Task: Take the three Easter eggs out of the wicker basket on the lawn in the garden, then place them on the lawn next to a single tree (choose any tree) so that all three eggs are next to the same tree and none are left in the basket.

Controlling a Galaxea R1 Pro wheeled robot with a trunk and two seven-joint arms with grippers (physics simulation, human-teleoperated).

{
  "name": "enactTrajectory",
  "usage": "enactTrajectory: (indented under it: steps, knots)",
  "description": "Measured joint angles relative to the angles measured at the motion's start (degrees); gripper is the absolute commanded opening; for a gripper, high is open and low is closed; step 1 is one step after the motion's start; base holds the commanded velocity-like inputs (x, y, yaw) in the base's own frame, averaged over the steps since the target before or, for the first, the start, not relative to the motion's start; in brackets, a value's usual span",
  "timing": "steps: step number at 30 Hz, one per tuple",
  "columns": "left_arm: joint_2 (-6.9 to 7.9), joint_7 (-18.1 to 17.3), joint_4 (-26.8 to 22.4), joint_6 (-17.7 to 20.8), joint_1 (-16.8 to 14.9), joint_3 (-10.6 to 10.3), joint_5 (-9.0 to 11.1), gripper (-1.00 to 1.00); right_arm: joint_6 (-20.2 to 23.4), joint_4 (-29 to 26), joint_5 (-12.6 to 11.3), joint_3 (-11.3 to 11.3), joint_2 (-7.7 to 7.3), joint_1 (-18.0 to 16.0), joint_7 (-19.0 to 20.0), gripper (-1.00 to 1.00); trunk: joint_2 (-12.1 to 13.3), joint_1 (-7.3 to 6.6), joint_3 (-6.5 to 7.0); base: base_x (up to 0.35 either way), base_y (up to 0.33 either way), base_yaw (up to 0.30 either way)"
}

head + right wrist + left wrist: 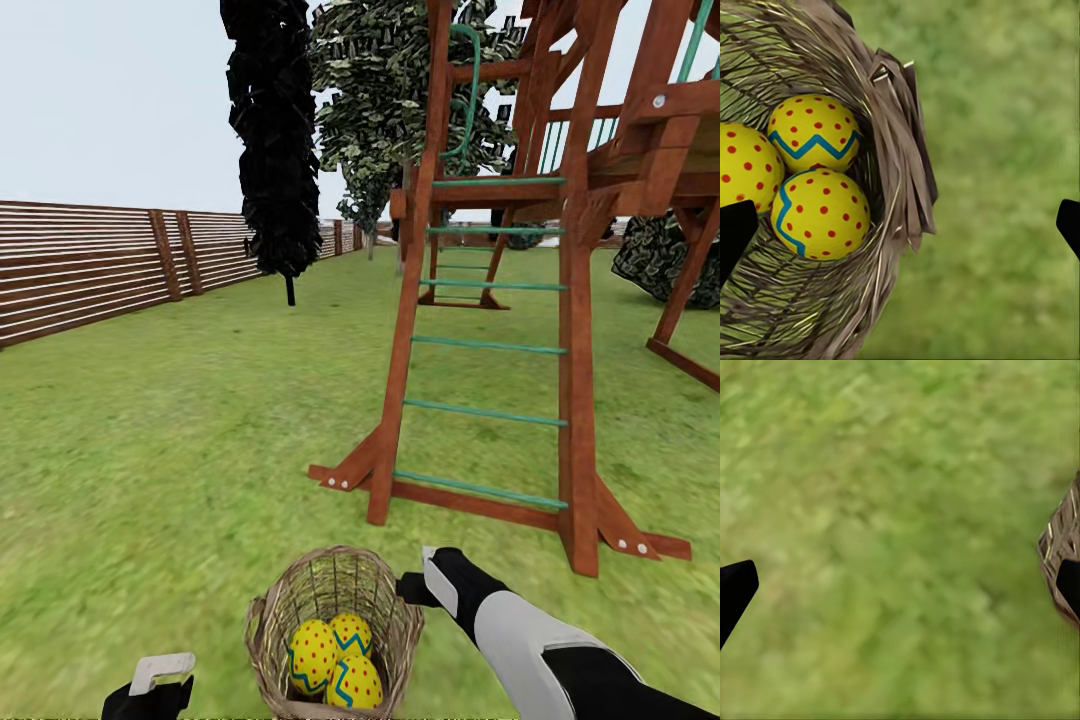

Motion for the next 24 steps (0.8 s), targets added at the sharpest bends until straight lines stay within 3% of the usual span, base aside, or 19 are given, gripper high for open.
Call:
enactTrajectory:
  steps: [24]
  knots:
    - [0.0,0.0,-0.2,0.1,0.0,0.0,0.1,1.0,-0.1,-5.1,0.0,0.0,0.0,-0.2,-0.2,1.0,-9.6,5.27,-4.31,0.0,0.0,0.0]
